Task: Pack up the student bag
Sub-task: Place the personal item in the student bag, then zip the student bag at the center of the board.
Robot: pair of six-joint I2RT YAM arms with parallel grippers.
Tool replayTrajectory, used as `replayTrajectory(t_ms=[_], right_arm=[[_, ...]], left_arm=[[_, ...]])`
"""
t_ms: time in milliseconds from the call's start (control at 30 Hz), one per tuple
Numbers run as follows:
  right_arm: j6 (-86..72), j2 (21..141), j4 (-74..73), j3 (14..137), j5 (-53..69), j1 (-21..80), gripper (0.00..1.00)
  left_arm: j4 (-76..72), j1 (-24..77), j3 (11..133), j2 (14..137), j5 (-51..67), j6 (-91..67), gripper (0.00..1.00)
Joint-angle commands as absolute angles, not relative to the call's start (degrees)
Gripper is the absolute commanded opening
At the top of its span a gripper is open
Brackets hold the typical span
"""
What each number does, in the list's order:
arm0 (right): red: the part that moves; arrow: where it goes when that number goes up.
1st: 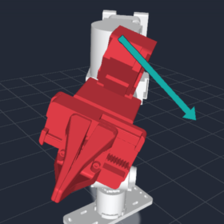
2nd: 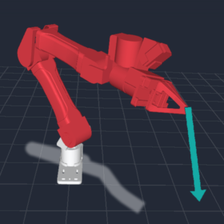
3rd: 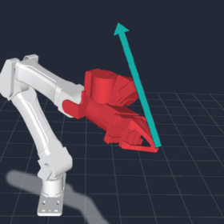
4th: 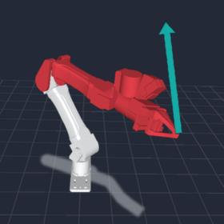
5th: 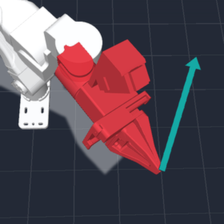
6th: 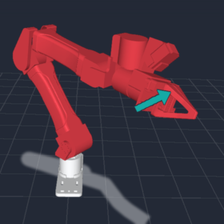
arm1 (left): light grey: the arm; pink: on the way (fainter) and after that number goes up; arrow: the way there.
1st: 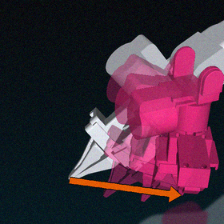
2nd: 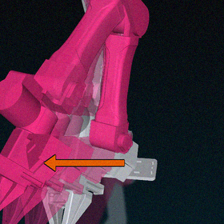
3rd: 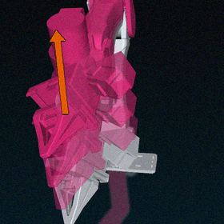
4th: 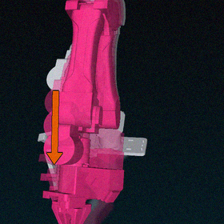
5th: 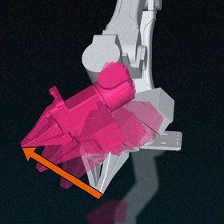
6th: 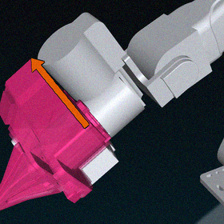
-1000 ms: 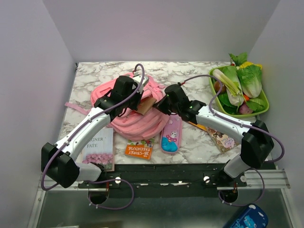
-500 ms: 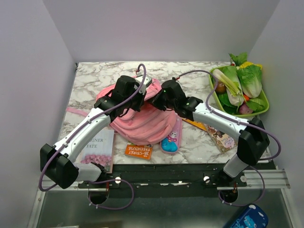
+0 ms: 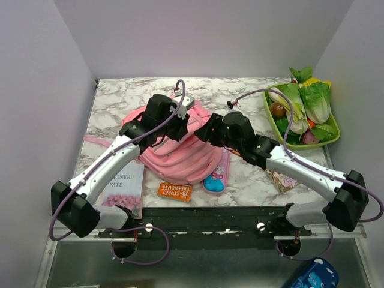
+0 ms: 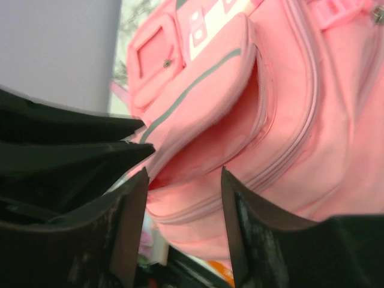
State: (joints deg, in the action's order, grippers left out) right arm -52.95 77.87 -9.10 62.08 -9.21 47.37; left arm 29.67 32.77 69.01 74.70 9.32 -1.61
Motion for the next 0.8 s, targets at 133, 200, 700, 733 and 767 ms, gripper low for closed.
replayTrajectory(t_ms=[133, 200, 700, 733, 767], right_arm=[[-41.3, 73.7, -9.7, 56.6, -10.0, 49.0, 1.00], [-42.7, 73.8, -9.3, 56.4, -8.0, 48.2, 1.00], [-45.6, 104.3, -46.2, 96.9, -23.5, 67.8, 0.59], [-45.9, 105.3, -47.0, 98.0, -23.2, 68.3, 0.59], [-46.0, 106.9, -47.4, 98.9, -23.1, 68.6, 0.58]], left_arm=[[30.5, 33.0, 78.7, 75.0, 15.3, -1.9, 0.59], [31.5, 32.0, 79.9, 73.4, 15.6, -1.0, 0.66], [34.3, 3.6, 75.2, 69.7, 24.2, 7.8, 0.71], [34.3, 2.6, 75.0, 69.6, 25.0, 7.8, 0.71], [34.4, 1.9, 74.3, 69.5, 25.7, 8.3, 0.71]])
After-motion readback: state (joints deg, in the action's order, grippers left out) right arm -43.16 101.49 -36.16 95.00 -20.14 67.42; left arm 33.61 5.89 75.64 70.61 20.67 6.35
